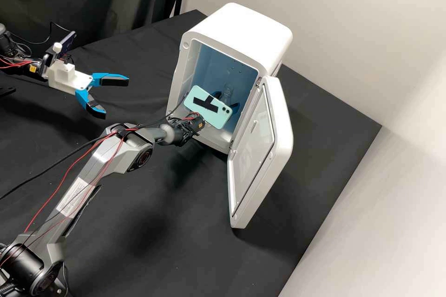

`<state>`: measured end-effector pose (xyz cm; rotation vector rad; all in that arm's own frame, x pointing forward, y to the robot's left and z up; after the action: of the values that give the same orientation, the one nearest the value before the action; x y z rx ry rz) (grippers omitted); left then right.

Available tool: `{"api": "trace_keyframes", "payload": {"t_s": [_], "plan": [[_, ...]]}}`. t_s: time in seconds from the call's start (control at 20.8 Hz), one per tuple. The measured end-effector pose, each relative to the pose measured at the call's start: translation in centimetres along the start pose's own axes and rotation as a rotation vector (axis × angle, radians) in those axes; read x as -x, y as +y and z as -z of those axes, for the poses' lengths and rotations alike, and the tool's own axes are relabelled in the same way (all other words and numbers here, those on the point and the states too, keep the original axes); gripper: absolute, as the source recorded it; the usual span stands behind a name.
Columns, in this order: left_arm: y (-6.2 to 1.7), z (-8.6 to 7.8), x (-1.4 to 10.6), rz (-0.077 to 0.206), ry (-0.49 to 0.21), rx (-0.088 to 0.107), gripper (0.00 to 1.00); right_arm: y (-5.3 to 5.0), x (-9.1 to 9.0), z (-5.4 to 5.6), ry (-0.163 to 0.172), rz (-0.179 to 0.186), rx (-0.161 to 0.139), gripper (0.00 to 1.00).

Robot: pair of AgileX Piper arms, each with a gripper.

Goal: Place the flask in the incubator

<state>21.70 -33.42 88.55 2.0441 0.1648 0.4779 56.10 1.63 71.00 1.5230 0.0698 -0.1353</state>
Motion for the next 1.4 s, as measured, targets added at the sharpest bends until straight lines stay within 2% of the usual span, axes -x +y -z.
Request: {"api": "trace_keyframes", "payload": {"t_s": [0.43,0.48,0.87,1.4], "plan": [[0.0,0.0,0.0,0.0,0.0,0.0,1.0,-0.1,0.0,-0.1,-0.001,0.001,0.007,0.0],[0.0,0.0,0.0,0.0,0.0,0.0,1.0,-0.1,0.0,-0.1,-0.001,0.001,0.007,1.0],[0.0,0.0,0.0,0.0,0.0,0.0,1.0,0.0,0.0,-0.3,-0.031,-0.008,0.031,1.0],[0.0,0.0,0.0,0.0,0.0,0.0,1.0,-0.8,0.0,-1.0,-0.083,0.063,0.029,1.0]]}}
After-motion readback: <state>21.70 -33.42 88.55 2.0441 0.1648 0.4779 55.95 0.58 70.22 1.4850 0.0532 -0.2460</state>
